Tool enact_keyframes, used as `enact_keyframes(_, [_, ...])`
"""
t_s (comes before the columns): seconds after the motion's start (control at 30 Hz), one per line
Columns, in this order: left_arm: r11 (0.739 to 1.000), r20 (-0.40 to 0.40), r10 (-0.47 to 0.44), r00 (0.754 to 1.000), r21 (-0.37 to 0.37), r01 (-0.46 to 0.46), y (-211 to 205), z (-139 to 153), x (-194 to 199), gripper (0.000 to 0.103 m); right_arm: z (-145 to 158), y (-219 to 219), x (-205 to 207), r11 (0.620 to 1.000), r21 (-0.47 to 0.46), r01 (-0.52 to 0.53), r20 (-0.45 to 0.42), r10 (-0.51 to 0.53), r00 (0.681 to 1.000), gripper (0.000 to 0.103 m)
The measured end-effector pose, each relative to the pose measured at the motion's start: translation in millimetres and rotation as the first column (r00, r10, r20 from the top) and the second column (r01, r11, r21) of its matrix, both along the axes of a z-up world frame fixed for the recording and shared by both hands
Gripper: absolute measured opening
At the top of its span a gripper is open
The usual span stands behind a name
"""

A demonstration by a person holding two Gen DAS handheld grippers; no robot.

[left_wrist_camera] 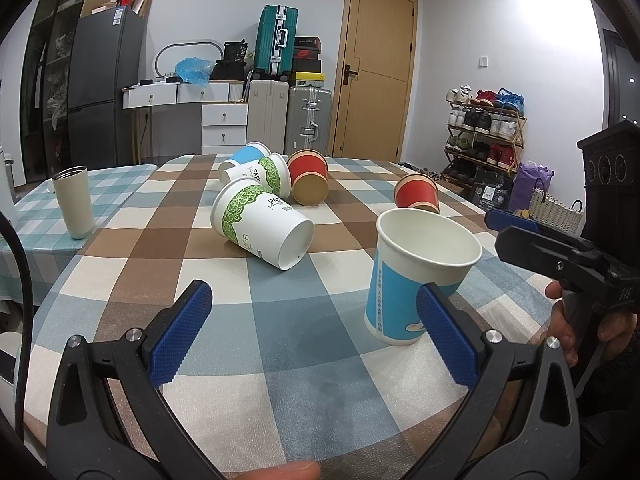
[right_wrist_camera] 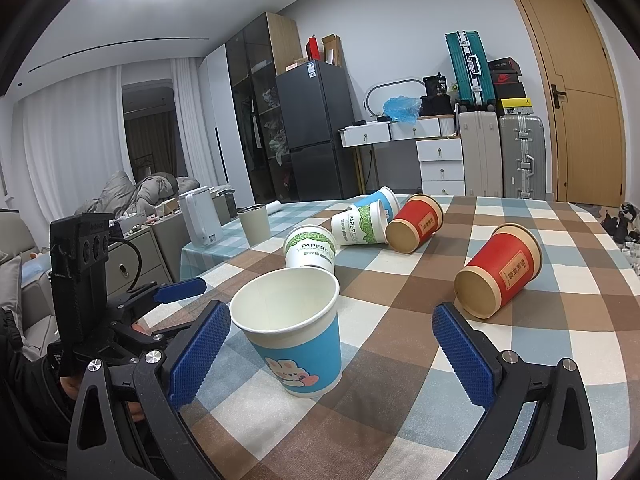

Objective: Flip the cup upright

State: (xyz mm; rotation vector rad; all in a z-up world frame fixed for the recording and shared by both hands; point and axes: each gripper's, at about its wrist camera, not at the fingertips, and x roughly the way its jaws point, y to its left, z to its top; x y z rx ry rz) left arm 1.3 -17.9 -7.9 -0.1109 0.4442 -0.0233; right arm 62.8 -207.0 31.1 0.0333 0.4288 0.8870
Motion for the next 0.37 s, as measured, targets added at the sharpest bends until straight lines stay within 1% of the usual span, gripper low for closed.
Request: enact_keyframes(0.37, [1.0, 0.001, 0.001, 1.0, 0.006, -0.001, 0.3, 1.6, 0.3, 0.102, -0.7, -0.1, -0.1, 1.0, -0.001, -0.001, 0.0, 0.001, 1.0, 0.103])
